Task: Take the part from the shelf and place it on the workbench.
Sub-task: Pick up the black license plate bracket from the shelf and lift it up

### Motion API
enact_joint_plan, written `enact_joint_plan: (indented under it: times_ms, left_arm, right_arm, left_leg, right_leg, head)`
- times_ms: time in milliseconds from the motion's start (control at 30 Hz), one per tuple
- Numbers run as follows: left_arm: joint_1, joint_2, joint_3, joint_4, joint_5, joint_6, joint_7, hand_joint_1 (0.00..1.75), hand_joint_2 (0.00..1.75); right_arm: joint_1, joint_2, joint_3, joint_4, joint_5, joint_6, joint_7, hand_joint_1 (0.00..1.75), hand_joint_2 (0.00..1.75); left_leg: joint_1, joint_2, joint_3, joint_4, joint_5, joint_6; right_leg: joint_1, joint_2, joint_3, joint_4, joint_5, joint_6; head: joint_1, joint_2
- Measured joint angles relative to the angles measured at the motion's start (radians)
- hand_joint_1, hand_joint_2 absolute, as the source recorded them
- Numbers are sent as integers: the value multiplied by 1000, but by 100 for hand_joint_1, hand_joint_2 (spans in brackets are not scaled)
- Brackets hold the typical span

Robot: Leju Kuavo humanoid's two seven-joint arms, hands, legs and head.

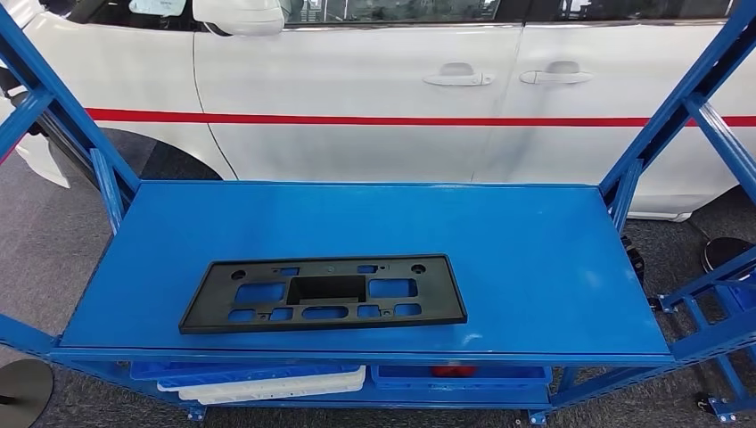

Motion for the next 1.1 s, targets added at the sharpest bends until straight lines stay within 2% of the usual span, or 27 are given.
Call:
enact_joint_plan:
  times_ms: [133,267,400,533,767,1100]
  left_arm:
    - [0,1,0,0,0,-6,-2,0,0]
    - [0,4,0,0,7,-12,-6,0,0]
    - [0,4,0,0,15,-16,-8,0,0]
    - [0,5,0,0,20,-23,-12,0,0]
    - [0,5,0,0,35,-26,-22,0,0]
    - [4,5,12,0,56,-25,-35,0,0]
  right_arm:
    - [31,11,-111,-83,48,24,7,0,175]
    - [51,46,-237,-233,111,74,71,0,175]
    - [48,80,-347,-406,114,88,109,0,175]
    - [44,103,-405,-578,86,73,112,0,175]
    - [52,121,-422,-864,30,31,105,0,175]
    - [107,188,-349,-1252,49,-45,-13,0,175]
  left_leg:
    - [0,0,0,0,0,0]
    - [0,0,0,0,0,0]
    - [0,0,0,0,0,0]
    - [-1,0,0,0,0,0]
    - [-2,0,0,0,0,1]
    - [-2,0,0,0,0,1]
  right_leg:
    - [0,0,0,0,0,0]
    - [0,0,0,0,0,0]
    - [0,0,0,0,0,0]
    - [0,0,0,0,0,0]
    - [-1,0,-1,0,0,1]
    - [-1,0,-1,0,0,0]
  head:
    - [0,0]
    - [0,0]
    - [0,0]
    - [0,0]
    - [0,0]
    - [0,0]
